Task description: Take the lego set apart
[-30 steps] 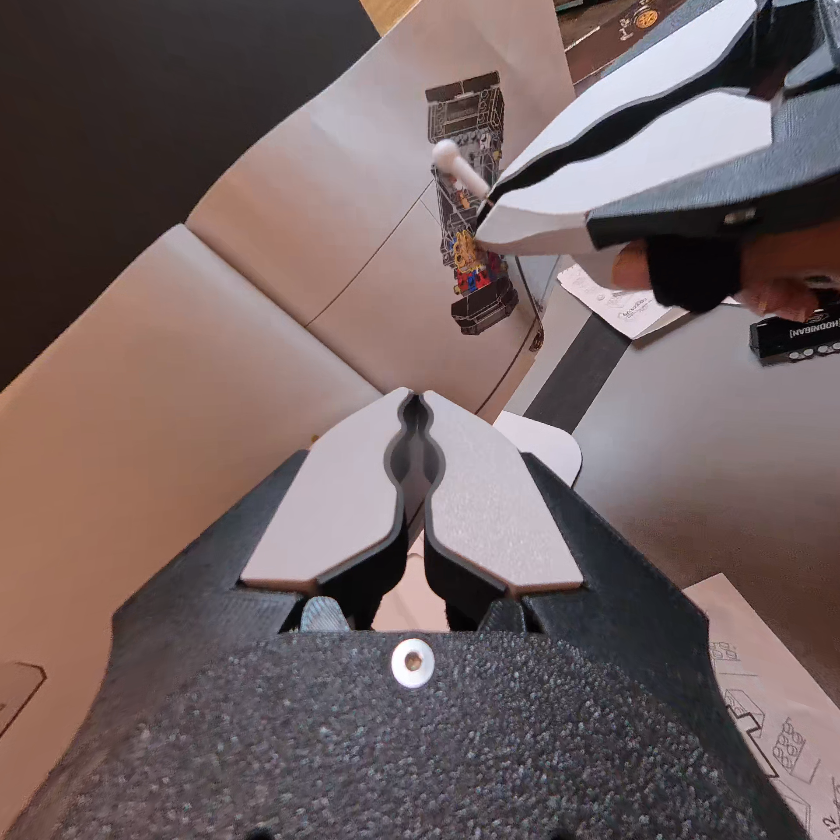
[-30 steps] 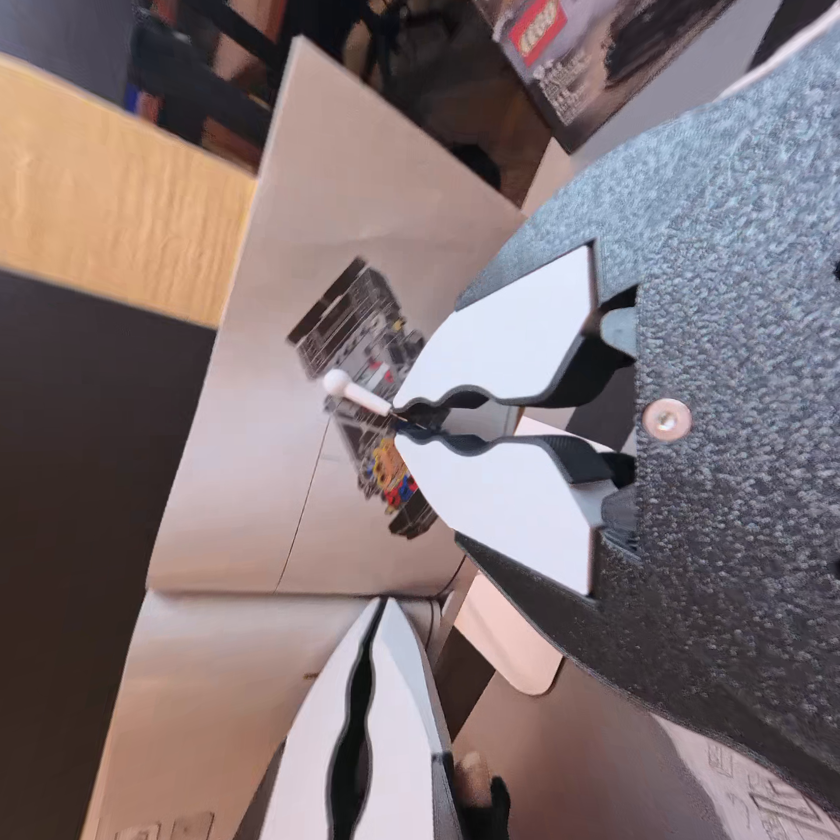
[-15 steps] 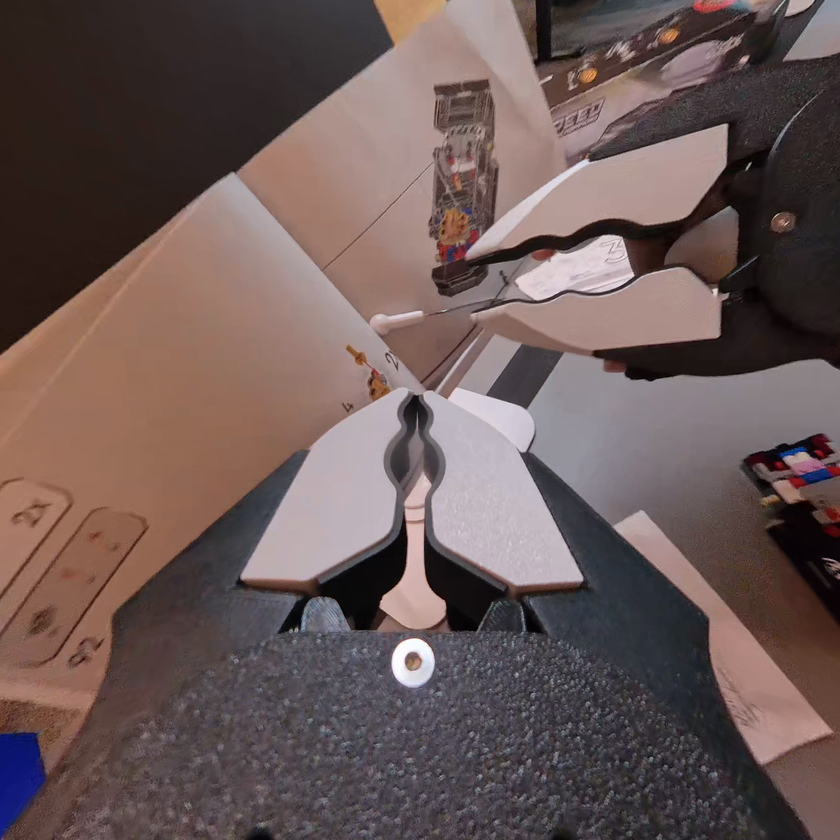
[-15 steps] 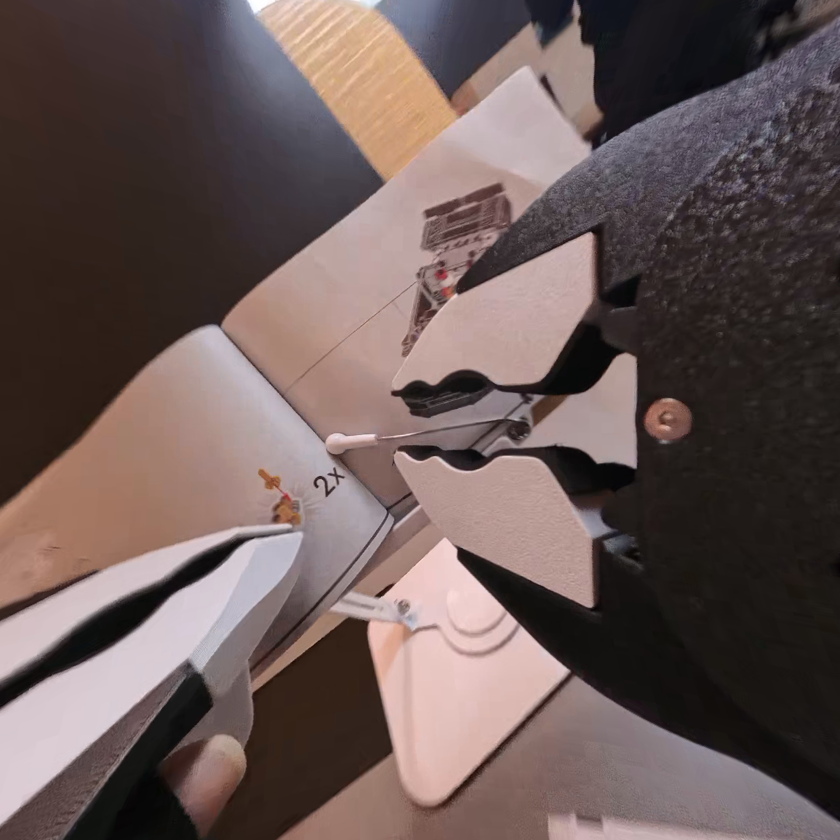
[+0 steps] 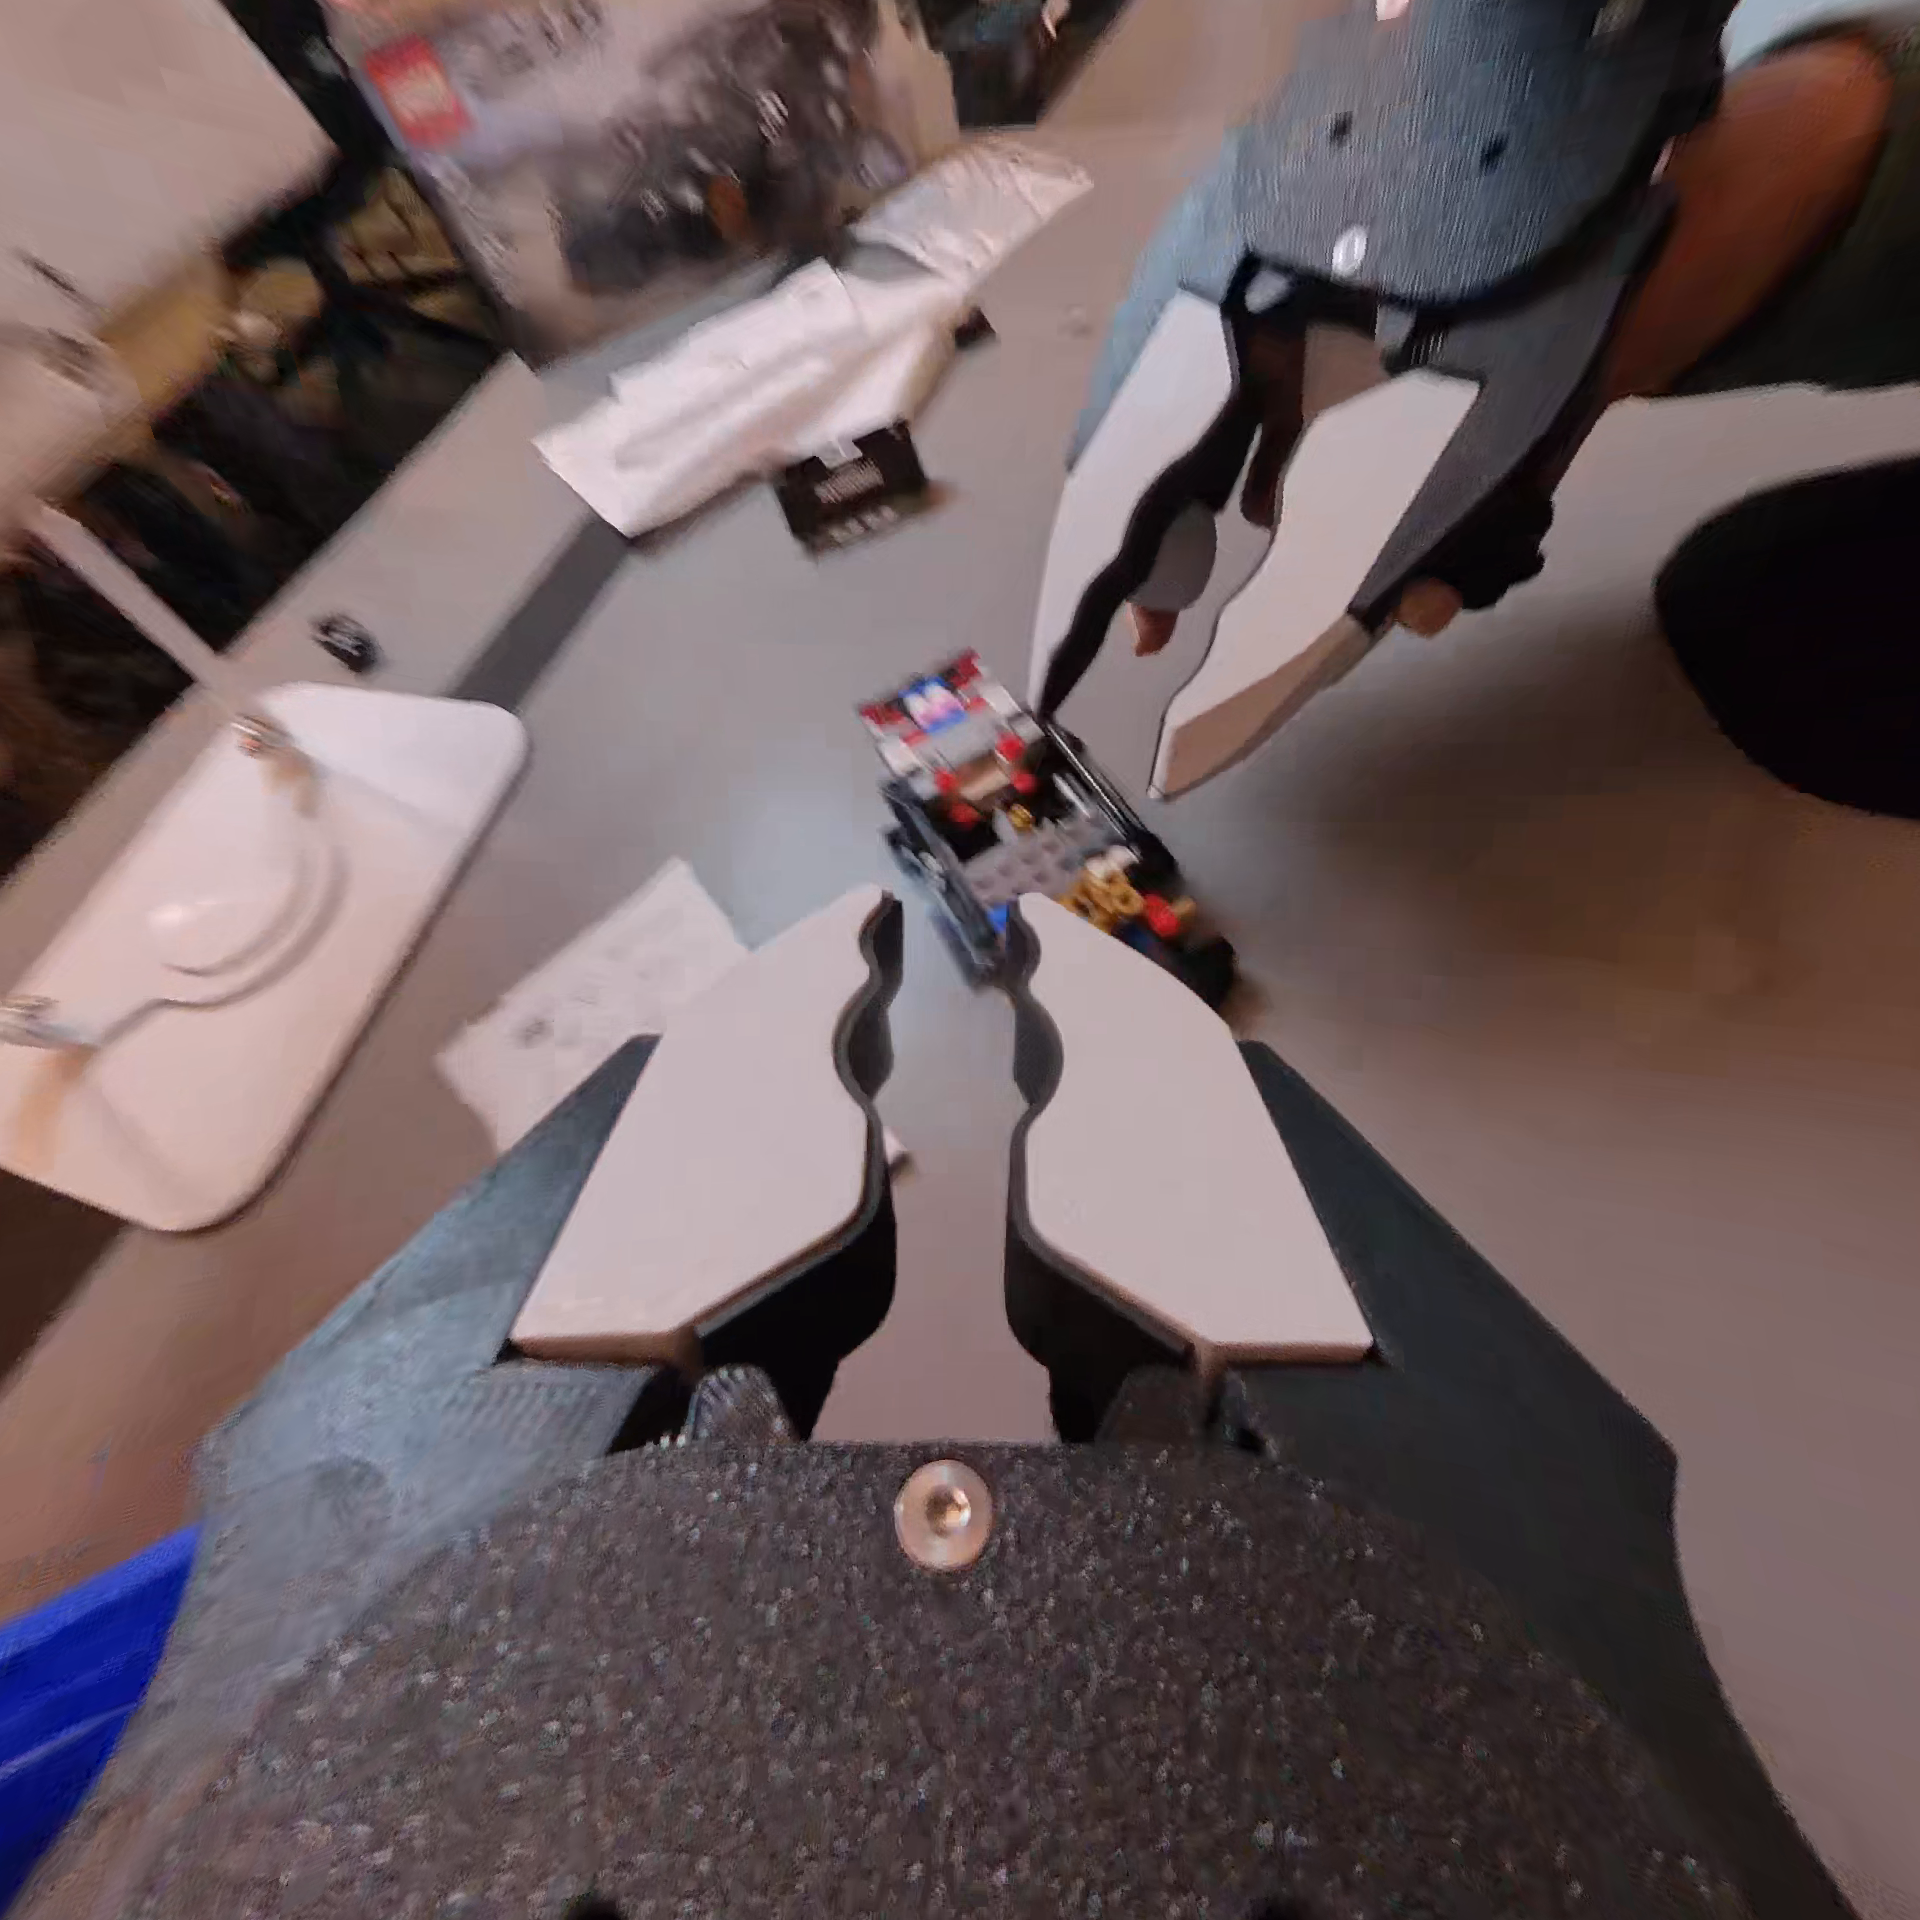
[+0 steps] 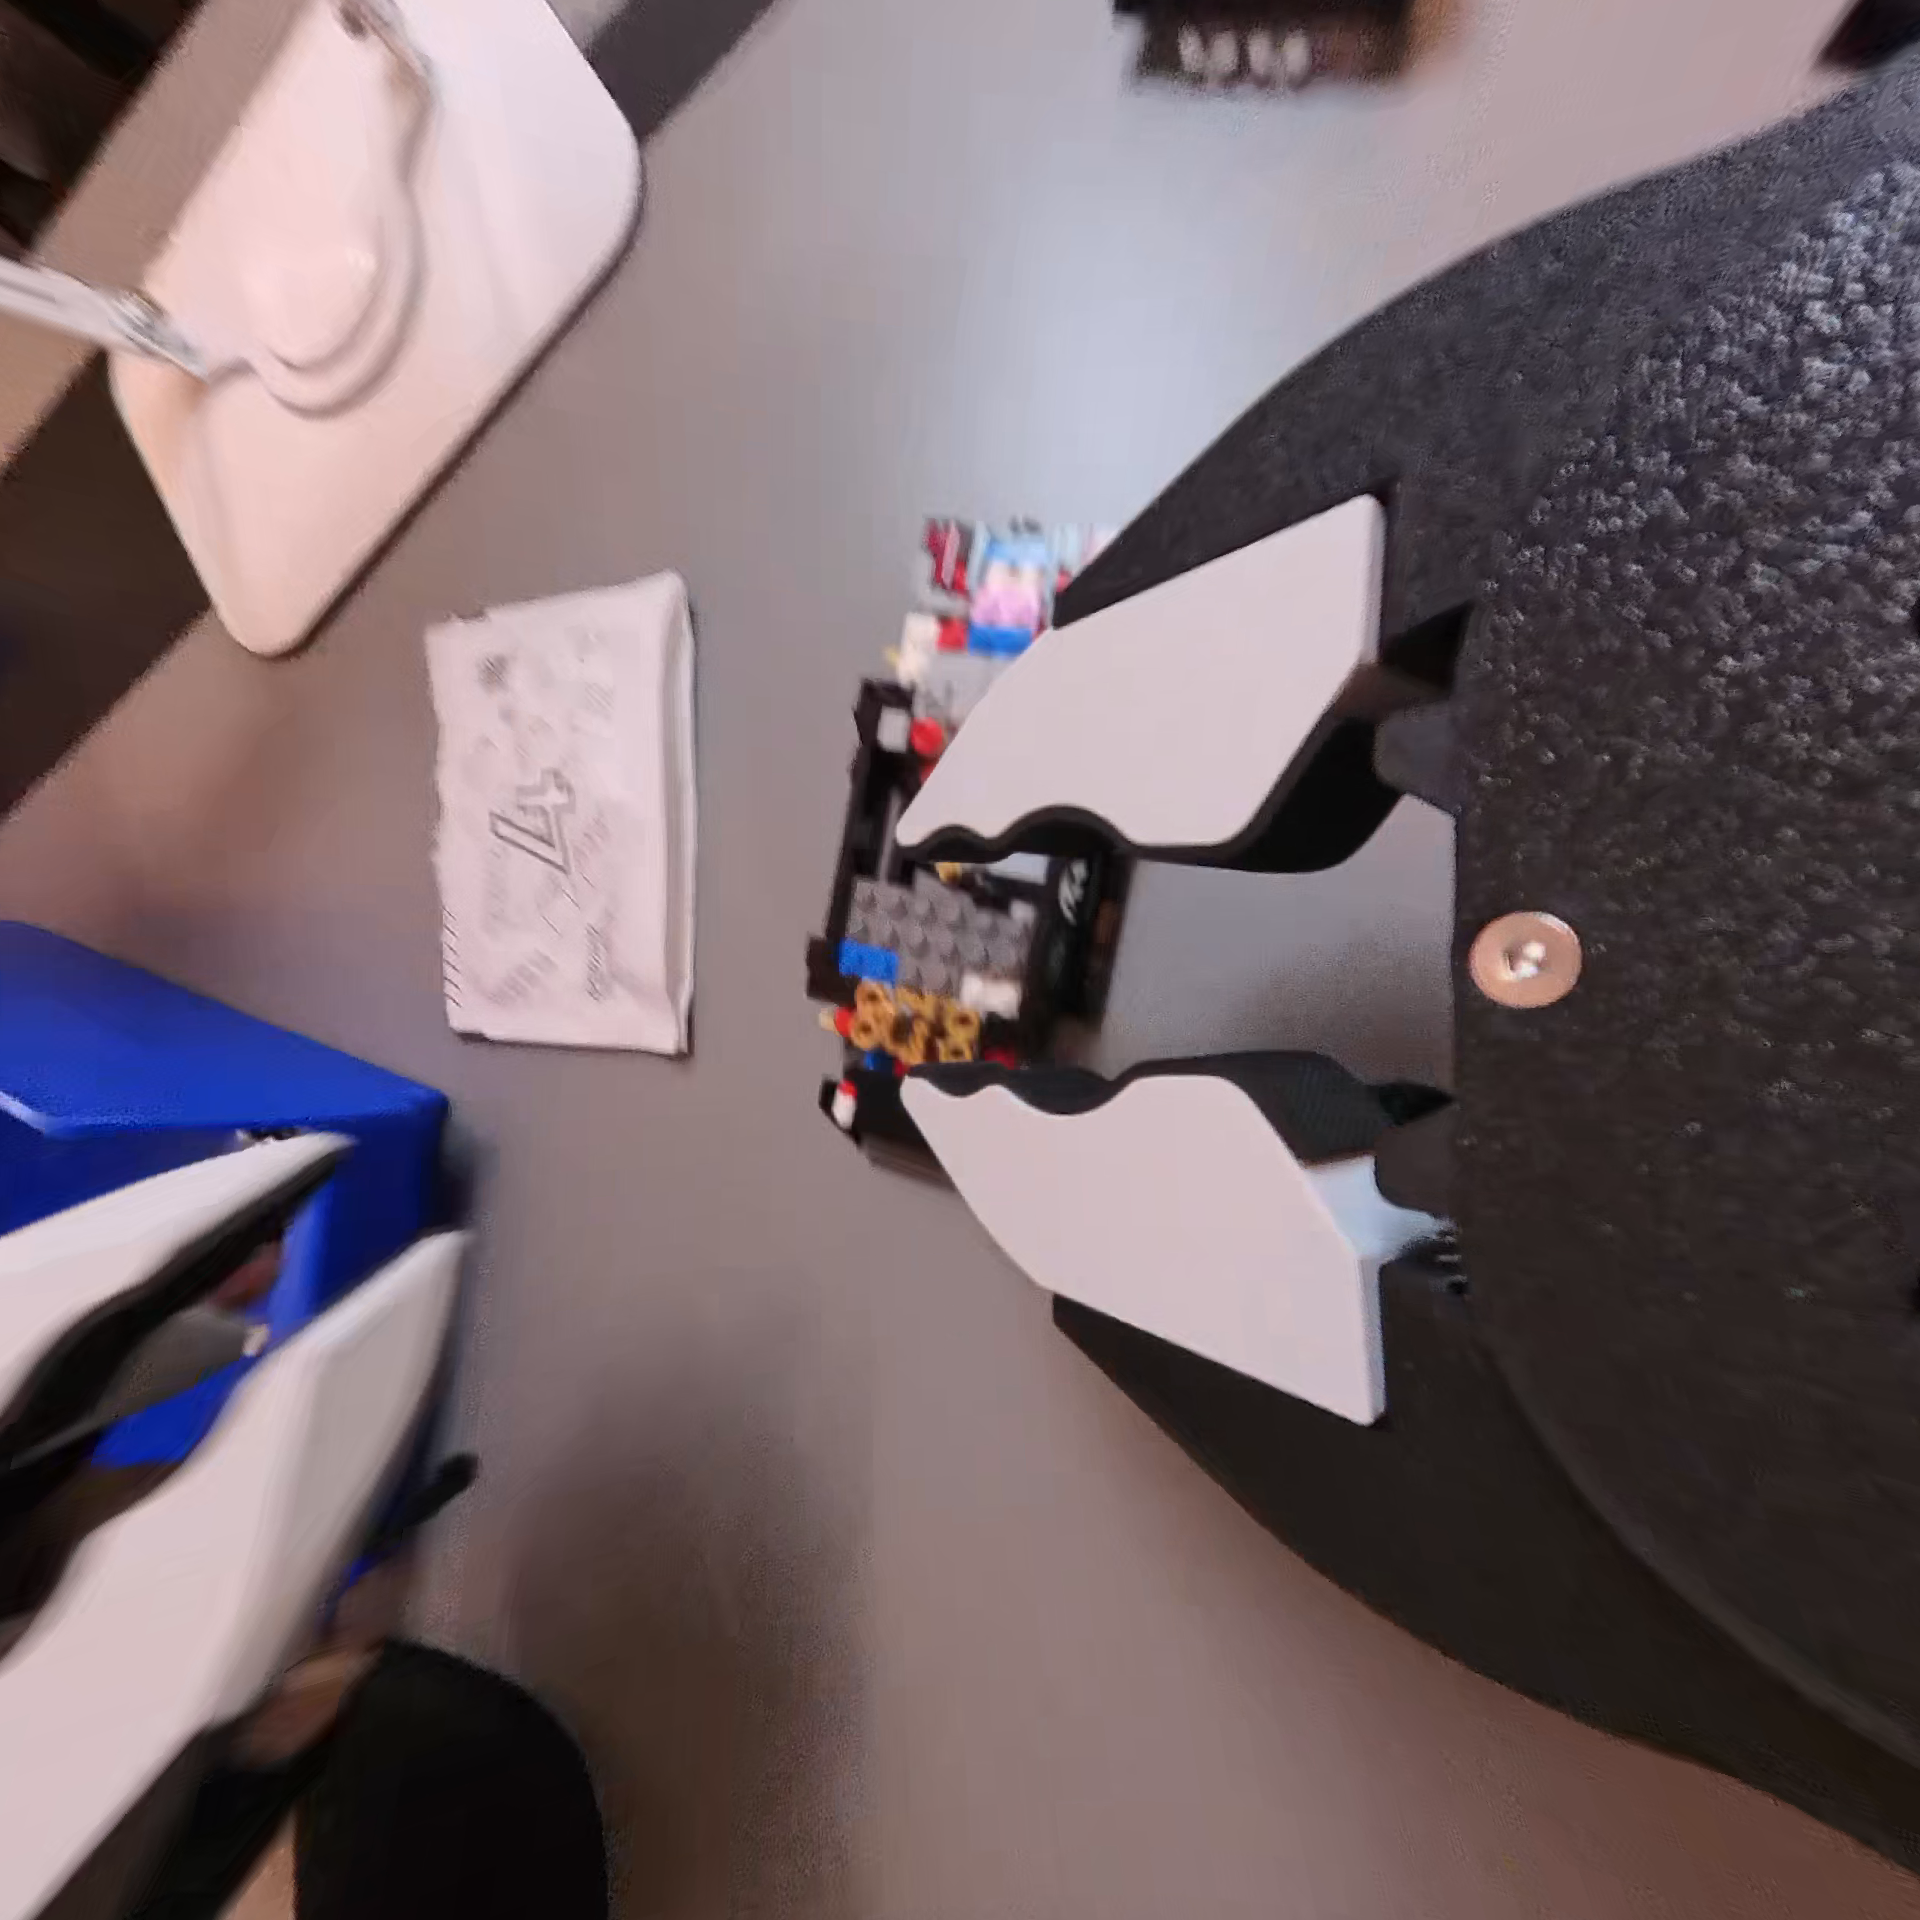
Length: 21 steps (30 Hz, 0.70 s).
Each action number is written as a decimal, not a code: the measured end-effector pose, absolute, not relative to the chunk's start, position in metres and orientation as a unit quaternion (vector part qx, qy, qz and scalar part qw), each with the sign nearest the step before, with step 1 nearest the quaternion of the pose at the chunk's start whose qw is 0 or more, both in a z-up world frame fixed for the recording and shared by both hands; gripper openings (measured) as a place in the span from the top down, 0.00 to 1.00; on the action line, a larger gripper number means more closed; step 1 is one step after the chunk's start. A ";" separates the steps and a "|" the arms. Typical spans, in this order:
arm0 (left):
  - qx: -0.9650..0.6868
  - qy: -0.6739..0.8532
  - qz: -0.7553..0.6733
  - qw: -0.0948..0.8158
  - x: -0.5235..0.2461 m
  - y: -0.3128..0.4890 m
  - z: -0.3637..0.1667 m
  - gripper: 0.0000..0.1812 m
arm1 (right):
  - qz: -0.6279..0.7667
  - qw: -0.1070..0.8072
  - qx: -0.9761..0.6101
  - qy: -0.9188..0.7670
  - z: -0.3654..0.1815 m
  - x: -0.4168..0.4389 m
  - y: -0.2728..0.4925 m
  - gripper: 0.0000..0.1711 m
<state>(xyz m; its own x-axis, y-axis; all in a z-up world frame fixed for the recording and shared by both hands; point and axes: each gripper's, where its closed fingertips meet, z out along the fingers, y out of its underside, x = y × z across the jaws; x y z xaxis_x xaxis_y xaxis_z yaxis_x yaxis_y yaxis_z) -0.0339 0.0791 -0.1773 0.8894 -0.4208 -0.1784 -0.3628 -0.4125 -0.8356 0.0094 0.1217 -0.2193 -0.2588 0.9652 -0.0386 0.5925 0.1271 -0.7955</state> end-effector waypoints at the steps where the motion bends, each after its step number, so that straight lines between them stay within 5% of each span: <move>1: -0.848 0.236 -0.035 0.474 -0.027 0.077 -0.196 0.86 | 0.366 0.253 -0.556 -0.702 -0.225 0.012 0.113 0.79; 4: -0.882 0.240 -0.070 0.400 -0.013 0.078 -0.249 0.67 | 0.325 0.275 -0.558 -0.712 -0.241 0.008 0.105 0.79; 8: -0.895 0.236 -0.102 0.365 -0.005 0.091 -0.286 0.54 | 0.277 0.270 -0.567 -0.727 -0.256 -0.003 0.099 0.79; 21: -0.886 0.223 -0.094 0.395 0.004 0.099 -0.287 0.53 | 0.181 0.317 -0.562 -0.742 -0.265 -0.005 0.103 0.90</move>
<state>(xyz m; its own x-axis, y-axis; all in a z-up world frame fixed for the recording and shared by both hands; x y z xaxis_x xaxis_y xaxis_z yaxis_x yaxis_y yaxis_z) 0.0037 0.0988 -0.2874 0.8824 -0.4704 -0.0096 -0.3213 -0.5876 -0.7426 -0.0051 0.1027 -0.2648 -0.1662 0.9490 0.2679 0.7196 0.3025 -0.6250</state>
